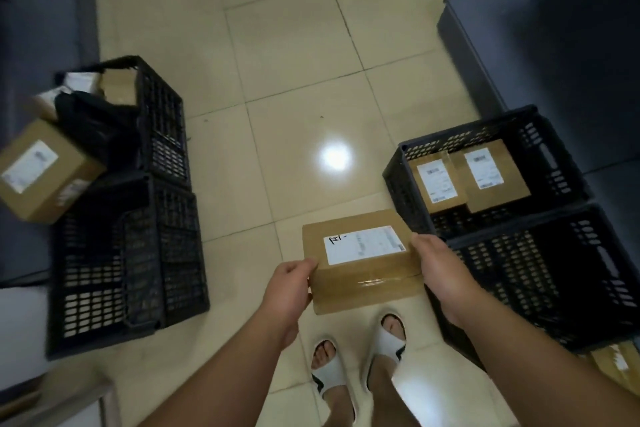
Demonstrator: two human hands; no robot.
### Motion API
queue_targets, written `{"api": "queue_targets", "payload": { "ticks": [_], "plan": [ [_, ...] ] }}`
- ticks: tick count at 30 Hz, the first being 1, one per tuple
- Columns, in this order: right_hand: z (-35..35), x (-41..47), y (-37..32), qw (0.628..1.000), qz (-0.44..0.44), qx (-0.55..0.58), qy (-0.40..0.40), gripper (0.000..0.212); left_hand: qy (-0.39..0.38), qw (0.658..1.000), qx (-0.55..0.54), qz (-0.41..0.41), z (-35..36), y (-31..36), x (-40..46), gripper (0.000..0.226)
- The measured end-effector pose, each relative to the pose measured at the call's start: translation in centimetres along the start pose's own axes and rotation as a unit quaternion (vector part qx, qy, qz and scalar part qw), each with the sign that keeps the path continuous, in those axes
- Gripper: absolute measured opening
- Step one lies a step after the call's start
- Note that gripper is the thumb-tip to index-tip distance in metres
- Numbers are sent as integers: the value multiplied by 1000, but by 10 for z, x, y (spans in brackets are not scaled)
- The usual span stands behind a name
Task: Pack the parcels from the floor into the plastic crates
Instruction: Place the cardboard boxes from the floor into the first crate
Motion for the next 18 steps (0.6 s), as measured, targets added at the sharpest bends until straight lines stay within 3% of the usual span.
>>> {"api": "queue_targets", "payload": {
  "ticks": [13, 18],
  "plan": [
    [25, 81, -130, 996, -34, -72, -40, 20, 45, 999, -31, -2, 6, 98, 52, 32],
    [8, 106, -177, 997, -33, -56, -44, 22, 44, 999, 4, 18, 25, 150, 60, 62]
  ]
}}
Point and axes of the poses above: each hand's wrist, its own x-axis towards the middle knuckle, its own z-axis out of the palm, y = z × x, the point moved 10 cm from there along x, towards the middle knuckle, and after that the axes turned 3 degrees about z, right-handed, at the moved point
